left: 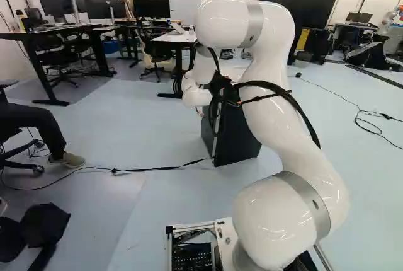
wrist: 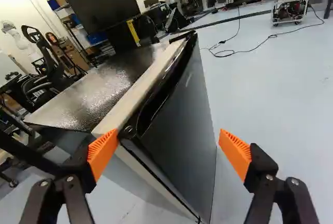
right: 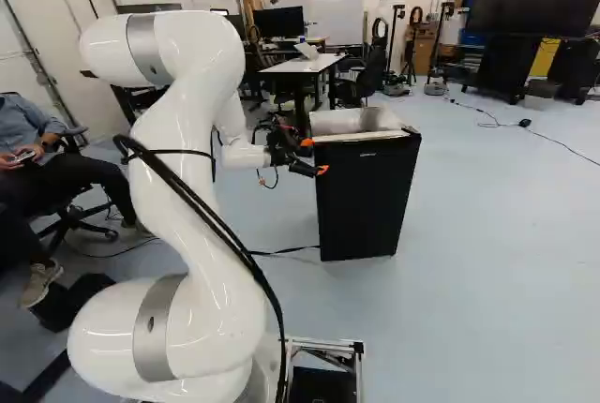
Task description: Open the fridge door
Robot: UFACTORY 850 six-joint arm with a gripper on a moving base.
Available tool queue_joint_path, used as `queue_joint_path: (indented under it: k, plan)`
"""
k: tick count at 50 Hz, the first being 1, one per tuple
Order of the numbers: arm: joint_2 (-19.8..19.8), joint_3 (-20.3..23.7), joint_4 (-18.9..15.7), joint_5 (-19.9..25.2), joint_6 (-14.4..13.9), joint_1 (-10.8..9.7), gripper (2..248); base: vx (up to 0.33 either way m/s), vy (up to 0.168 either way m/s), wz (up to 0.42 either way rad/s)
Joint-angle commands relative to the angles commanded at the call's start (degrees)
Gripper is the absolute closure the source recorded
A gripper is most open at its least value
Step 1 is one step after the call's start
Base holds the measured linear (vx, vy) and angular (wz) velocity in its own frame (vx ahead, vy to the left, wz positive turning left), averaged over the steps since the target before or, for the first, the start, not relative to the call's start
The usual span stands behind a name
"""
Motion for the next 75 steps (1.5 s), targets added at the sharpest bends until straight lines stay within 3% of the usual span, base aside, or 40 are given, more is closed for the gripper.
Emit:
queue_joint_path:
  k: [17, 57, 75]
  plan:
    - [2.06, 3.51, 7.31, 0.00, 0.00, -2.02, 3, -0.003, -0.004, -0.008]
    - [5.16, 9.45, 30.92, 0.00, 0.00, -8.56, 3, 0.000, 0.000, 0.000]
    - [5.42, 10.04, 32.72, 0.10, 0.00, -9.70, 3, 0.000, 0.000, 0.000]
